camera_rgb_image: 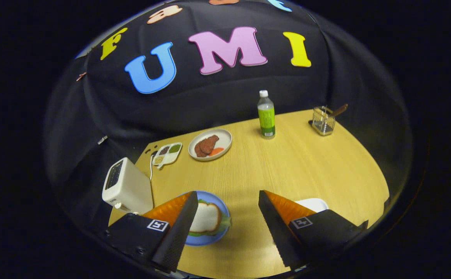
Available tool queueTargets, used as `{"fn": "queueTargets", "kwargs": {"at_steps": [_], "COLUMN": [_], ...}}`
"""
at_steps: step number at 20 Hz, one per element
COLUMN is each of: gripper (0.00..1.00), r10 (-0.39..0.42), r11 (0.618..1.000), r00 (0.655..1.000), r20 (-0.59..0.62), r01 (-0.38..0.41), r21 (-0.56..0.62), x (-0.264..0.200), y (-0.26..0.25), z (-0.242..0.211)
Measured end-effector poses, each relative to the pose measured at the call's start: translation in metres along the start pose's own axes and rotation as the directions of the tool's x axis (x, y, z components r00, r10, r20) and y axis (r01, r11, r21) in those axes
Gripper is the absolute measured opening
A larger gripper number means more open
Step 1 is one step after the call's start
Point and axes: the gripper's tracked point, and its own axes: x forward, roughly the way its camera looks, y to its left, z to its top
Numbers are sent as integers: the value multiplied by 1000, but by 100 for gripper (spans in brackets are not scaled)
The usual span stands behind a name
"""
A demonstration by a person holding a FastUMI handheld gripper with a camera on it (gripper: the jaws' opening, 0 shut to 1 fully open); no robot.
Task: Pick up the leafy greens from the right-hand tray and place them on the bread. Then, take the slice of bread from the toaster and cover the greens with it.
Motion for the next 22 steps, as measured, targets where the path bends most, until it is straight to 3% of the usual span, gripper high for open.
{"fn": "queueTargets", "kwargs": {"at_steps": [6, 14, 22], "gripper": [99, 99, 97], "r10": [30, 17, 41], "r11": [999, 975, 962], "r00": [989, 946, 935], "r20": [147, 324, 352], "r01": [-24, 56, 58], "r21": [-40, -215, -268], "x": [-67, -142, -162], "y": [1, 3, 9], "z": [60, 104, 113]}}
